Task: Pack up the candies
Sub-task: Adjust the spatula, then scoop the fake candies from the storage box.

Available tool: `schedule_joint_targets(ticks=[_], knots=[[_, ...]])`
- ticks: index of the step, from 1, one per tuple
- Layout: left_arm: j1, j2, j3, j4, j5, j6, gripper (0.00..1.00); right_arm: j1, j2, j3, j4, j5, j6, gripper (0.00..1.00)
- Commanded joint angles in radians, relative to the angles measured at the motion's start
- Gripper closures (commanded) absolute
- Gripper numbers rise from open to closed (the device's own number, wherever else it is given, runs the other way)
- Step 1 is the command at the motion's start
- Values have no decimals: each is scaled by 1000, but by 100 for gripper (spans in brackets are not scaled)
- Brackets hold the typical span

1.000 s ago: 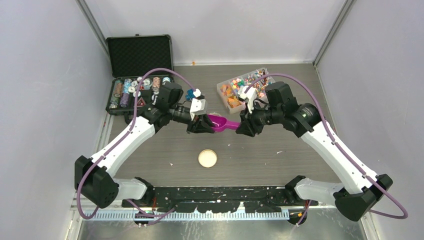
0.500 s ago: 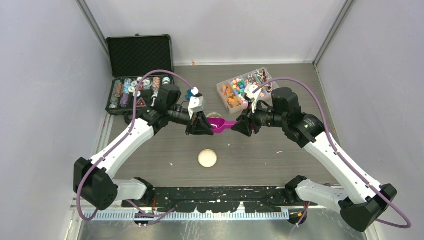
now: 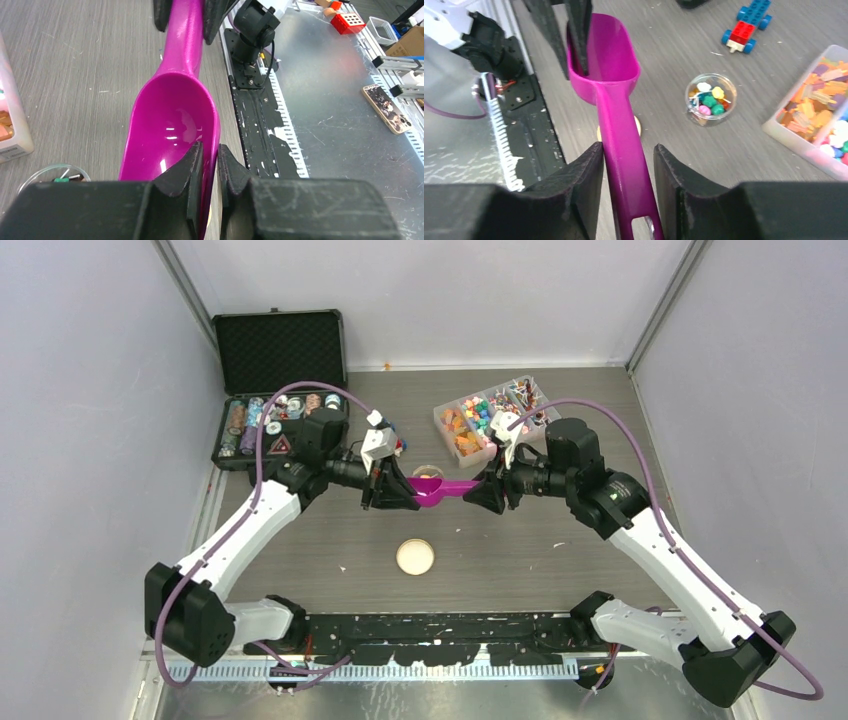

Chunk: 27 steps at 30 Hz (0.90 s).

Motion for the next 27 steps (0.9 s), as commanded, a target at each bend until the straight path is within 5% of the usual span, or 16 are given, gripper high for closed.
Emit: schedule_joint_targets(ticks=[1, 5, 7, 11, 15, 27], knots=[[26, -32, -19, 93, -38, -9, 100, 9, -7, 0, 76, -96, 75, 67], [26, -42, -43, 125, -47, -20, 100, 9, -3, -3, 112, -103, 92, 97], [26, -53, -53, 141, -89, -29, 97, 9, -9, -6, 126, -97, 98, 99], [26, -101, -84, 227, -210, -102, 62, 9, -26, -3, 107, -4, 79, 99], [26, -169, -91, 255, -303, -134, 4, -6, -16, 52, -16, 149, 12, 100], [23, -432, -214, 161, -1029, -317, 0, -62, 241, 331, -298, 616, -120, 100]])
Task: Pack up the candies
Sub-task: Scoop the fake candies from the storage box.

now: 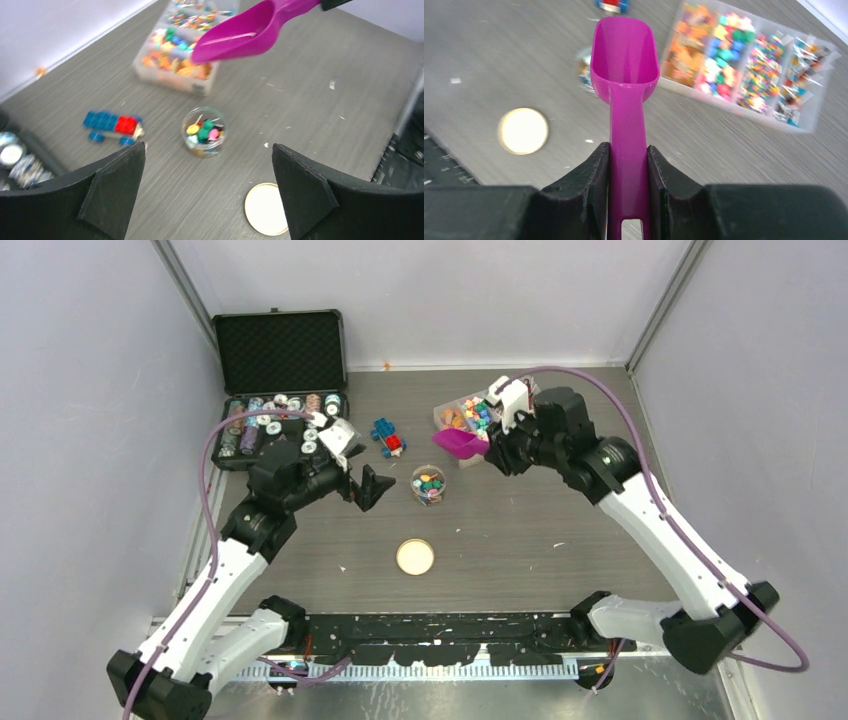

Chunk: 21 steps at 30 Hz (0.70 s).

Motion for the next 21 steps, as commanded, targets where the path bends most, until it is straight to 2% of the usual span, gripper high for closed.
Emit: schedule_joint_targets(ticks=[1, 7, 11, 21], knots=[[3, -93, -49, -38, -314, -117, 0, -43, 130, 136, -143, 295, -77, 100], [3, -222, -140, -137, -369, -242, 0, -99, 317, 280, -251, 423, -98, 99], [3, -252, -189, -179, -379, -245, 0, -132, 430, 395, -301, 443, -111, 99], [-24, -233, -161, -238, -350, -209, 0, -140, 656, 544, -326, 427, -135, 100]])
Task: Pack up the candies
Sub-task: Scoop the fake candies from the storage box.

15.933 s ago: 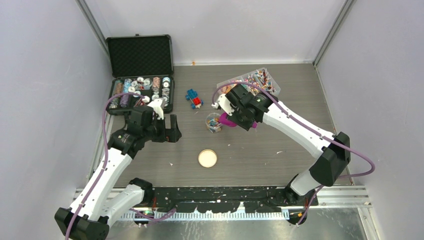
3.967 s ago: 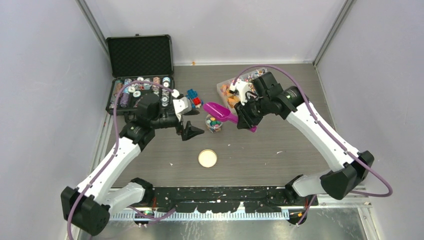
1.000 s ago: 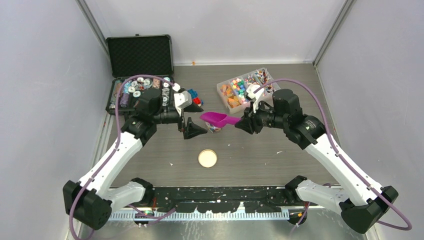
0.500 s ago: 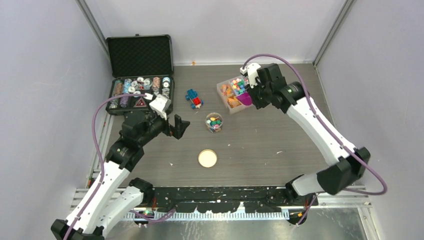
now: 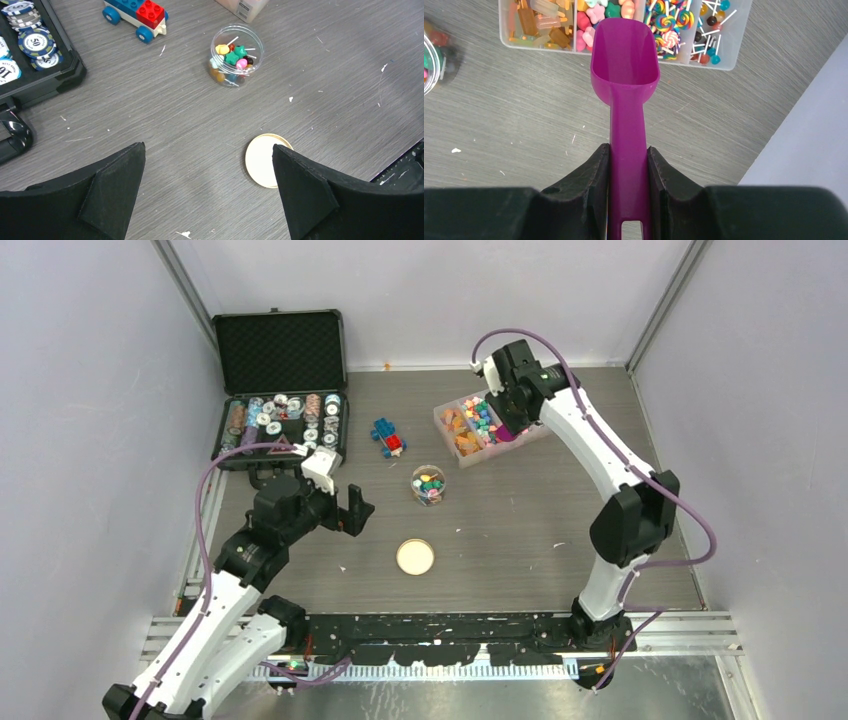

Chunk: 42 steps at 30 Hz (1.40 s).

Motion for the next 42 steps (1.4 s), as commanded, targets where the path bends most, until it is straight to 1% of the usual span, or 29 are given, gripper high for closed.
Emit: schedule_joint_targets(ticks=[1, 8, 13, 22, 30, 42], knots=[[-13, -14, 25, -7, 4, 14, 0, 2, 67, 86, -11, 5, -25, 100], [-26, -26, 22, -10, -1, 29, 0, 2, 224, 233, -80, -25, -31, 99], [-26, -27, 21, -10, 4, 34, 0, 2, 282, 266, -81, -34, -23, 100], [-26, -30, 19, -11, 0, 41, 0, -8, 216, 129, 22, -50, -17, 100], [-26, -26, 20, -11, 2, 43, 0, -30, 167, -11, 153, -87, 8, 100], [-26, -24, 20, -12, 23, 45, 0, -55, 105, -152, 259, -102, 41, 100]])
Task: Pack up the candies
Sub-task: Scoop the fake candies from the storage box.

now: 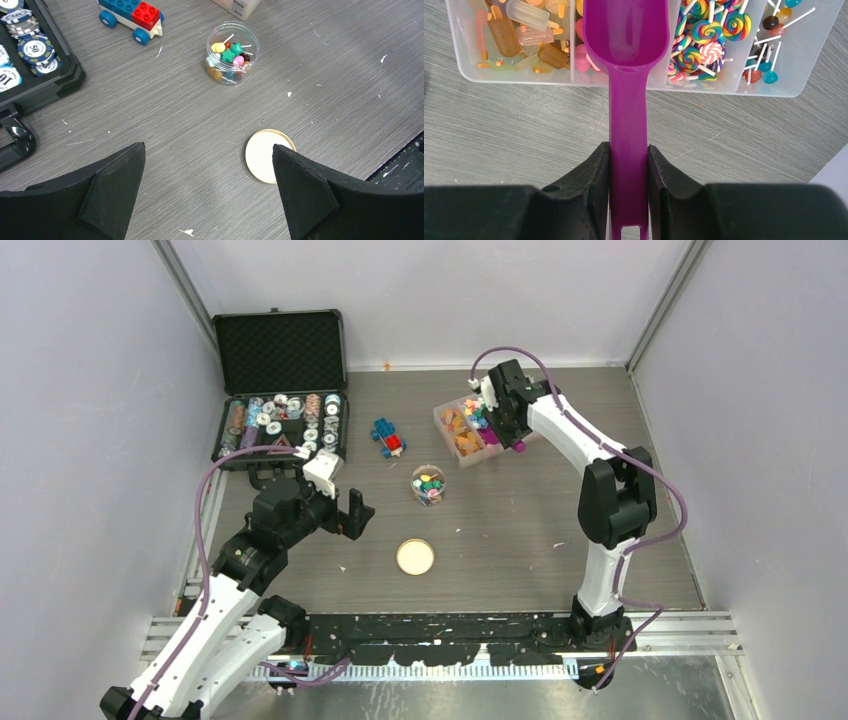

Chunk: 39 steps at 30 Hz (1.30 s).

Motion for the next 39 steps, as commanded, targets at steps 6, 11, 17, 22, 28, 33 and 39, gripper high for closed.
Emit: schedule_joint_targets(ticks=[6, 11, 17, 22, 28, 33, 39], knots=[[-6, -3, 21, 3, 13, 11, 0, -18, -151, -168, 198, -48, 41, 100], [-6, 2, 23, 0, 24, 11, 0, -21, -198, -271, 299, -36, 58, 100], [-6, 2, 21, 3, 32, 11, 0, -23, -271, -392, 432, -34, 75, 100], [-7, -5, 19, -3, 33, 12, 0, -24, -336, -500, 532, -21, 89, 99], [-10, -12, 18, -3, 31, 13, 0, -27, -394, -593, 621, -24, 94, 100], [-10, -10, 19, -3, 29, 15, 0, -29, -439, -655, 685, -29, 97, 100], [-12, -13, 21, -7, 17, 17, 0, -30, -517, -703, 737, -78, 85, 100]])
